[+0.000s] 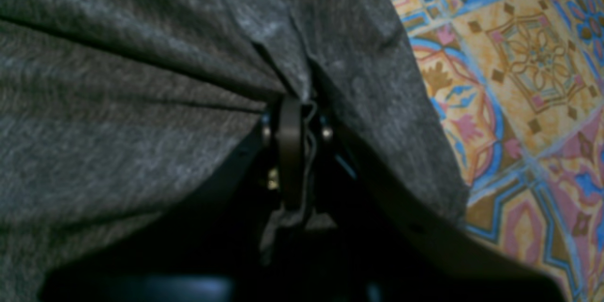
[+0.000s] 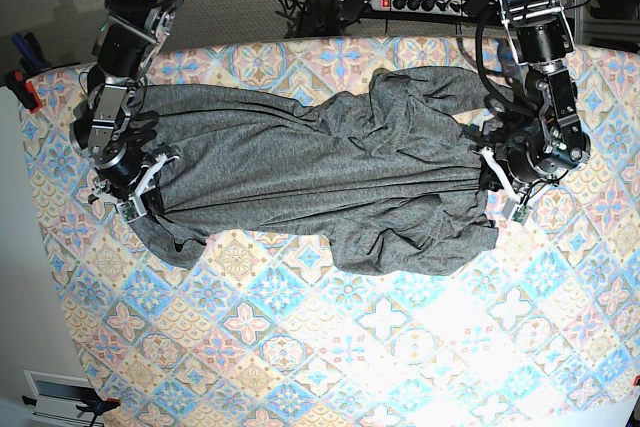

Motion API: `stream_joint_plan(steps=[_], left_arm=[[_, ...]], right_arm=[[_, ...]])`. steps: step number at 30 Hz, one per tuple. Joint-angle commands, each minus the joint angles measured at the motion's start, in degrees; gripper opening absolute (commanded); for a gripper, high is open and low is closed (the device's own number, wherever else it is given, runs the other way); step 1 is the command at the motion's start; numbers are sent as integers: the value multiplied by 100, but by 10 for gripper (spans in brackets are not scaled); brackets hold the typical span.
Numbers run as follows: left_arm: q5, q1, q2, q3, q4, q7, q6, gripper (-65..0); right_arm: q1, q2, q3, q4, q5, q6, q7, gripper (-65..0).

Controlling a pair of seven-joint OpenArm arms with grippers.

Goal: Layout the t-shirt on the table in an organized manner, then fold the t-shirt properly
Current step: 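Hold the shirt with both grippers and stretch it taut between them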

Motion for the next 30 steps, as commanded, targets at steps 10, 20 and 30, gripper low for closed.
stream_joint_plan(steps=[10,20,30], left_arm=[[85,20,12,46,-9,300,-95,-612],[85,20,12,46,-9,300,-95,-612],[85,20,12,46,-9,291,-95,-612]], right_arm=[[-35,196,-8,44,-384,-178,-502,-436],[-35,214,36,211,-376,-178,-493,-483],[-9,539,36,194,-340,-178,-502,-521]])
